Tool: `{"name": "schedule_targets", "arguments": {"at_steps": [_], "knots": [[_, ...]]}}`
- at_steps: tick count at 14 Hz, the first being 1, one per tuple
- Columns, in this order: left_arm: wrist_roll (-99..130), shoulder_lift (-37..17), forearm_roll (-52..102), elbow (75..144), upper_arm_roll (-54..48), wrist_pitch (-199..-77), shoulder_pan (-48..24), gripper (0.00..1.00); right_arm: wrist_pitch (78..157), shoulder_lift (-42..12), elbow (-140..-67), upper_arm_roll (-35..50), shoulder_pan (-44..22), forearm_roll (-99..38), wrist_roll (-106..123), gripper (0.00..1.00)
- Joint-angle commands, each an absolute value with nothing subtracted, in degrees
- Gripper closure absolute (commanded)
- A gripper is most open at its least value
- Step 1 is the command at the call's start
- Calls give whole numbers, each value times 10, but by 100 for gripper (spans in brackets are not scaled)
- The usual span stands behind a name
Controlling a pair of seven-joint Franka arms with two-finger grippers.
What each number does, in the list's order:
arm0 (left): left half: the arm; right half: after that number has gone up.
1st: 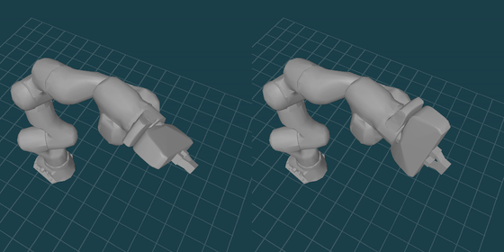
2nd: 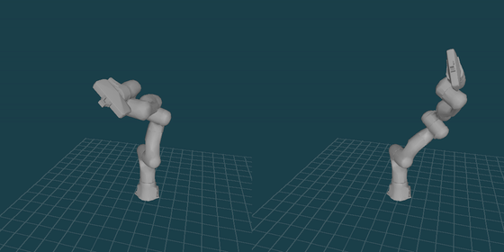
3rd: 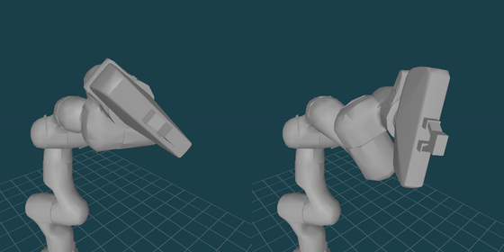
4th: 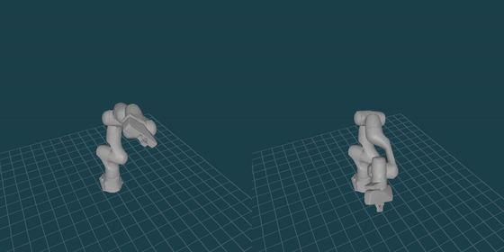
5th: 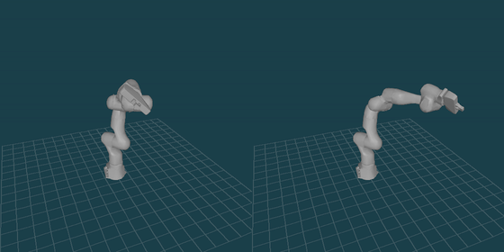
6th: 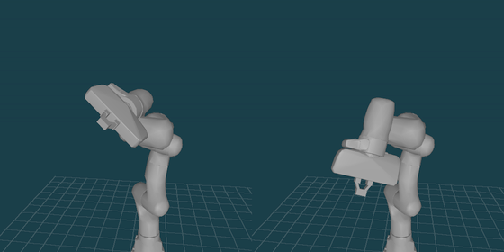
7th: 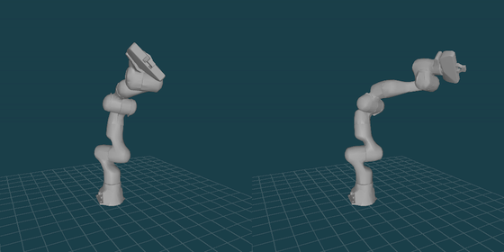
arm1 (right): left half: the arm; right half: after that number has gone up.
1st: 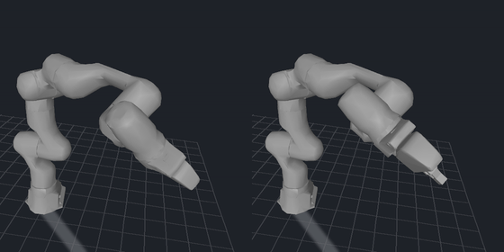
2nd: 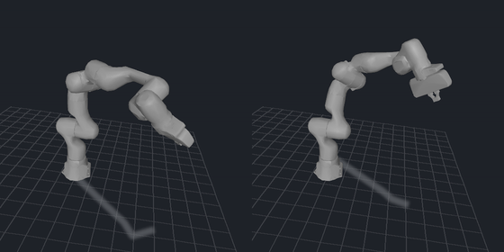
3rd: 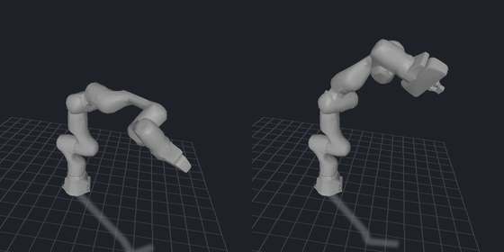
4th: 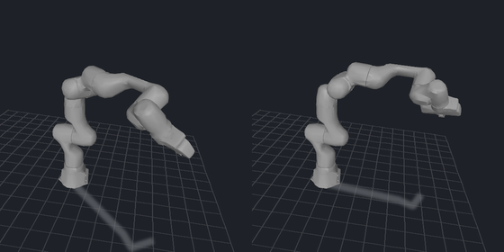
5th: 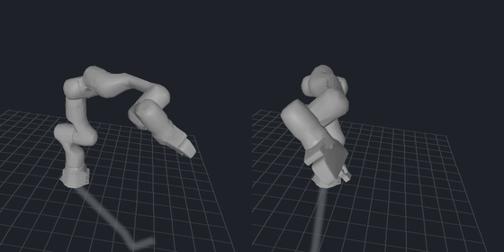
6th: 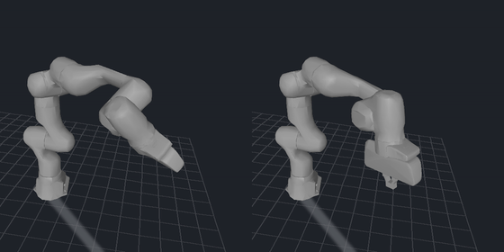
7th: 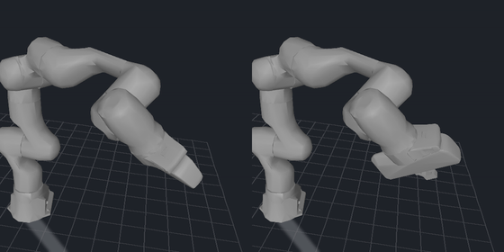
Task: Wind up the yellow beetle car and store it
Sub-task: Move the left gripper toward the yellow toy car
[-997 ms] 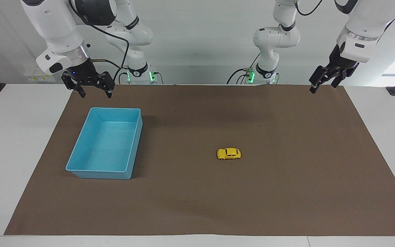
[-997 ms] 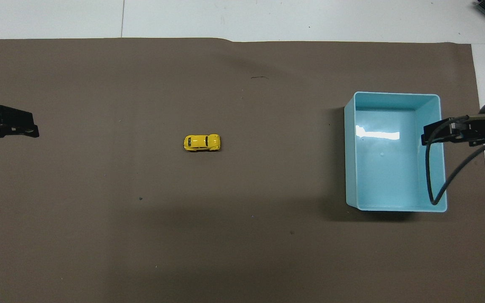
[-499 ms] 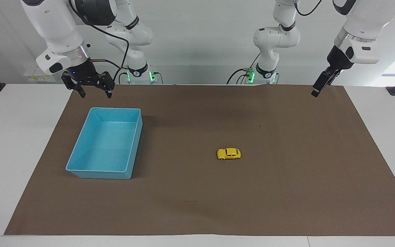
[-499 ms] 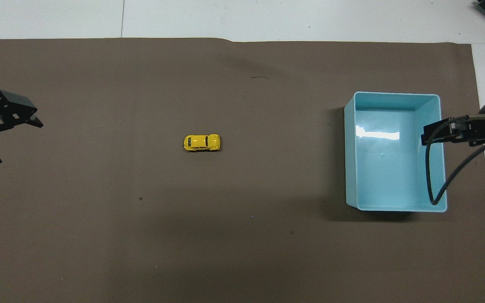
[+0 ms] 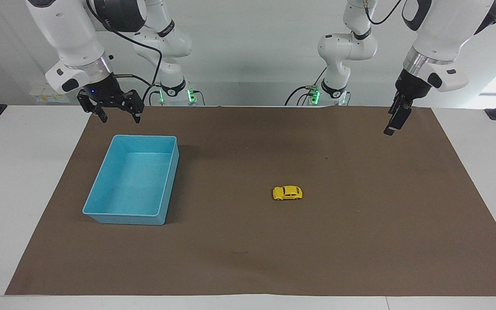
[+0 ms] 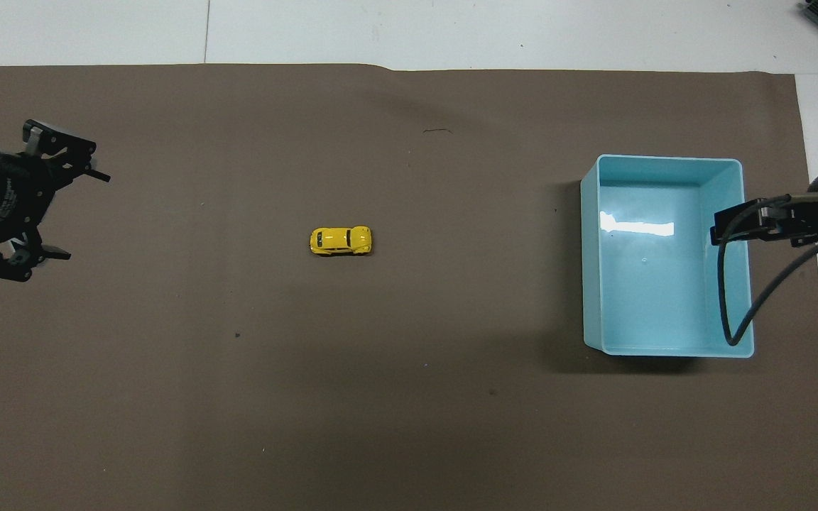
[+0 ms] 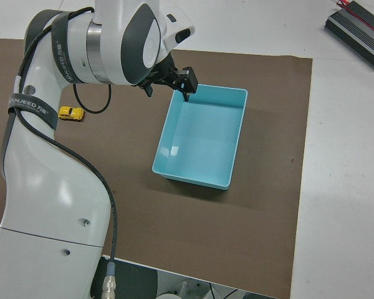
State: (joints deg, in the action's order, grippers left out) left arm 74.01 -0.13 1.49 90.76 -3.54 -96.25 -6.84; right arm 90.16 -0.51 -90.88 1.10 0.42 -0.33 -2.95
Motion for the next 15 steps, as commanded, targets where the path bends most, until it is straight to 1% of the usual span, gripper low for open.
{"name": "schedule_targets", "arguments": {"at_steps": [1, 8, 11, 13, 15], "knots": [[836, -12, 21, 912, -29, -983, -82, 0, 905, -9, -903, 15, 11, -12, -34, 0], [1002, -33, 21, 927, -29, -1043, -138, 0, 905, -9, -903, 15, 11, -11, -34, 0], [1053, -59, 20, 926, -29, -1064, -160, 0, 905, -9, -903, 15, 11, -12, -34, 0], [1097, -89, 14, 920, -28, -1075, -181, 0, 905, -9, -903, 15, 11, -12, -34, 0], [1119, -102, 14, 920, -28, -1088, -195, 0, 905, -9, -903, 15, 11, -12, -34, 0]]}}
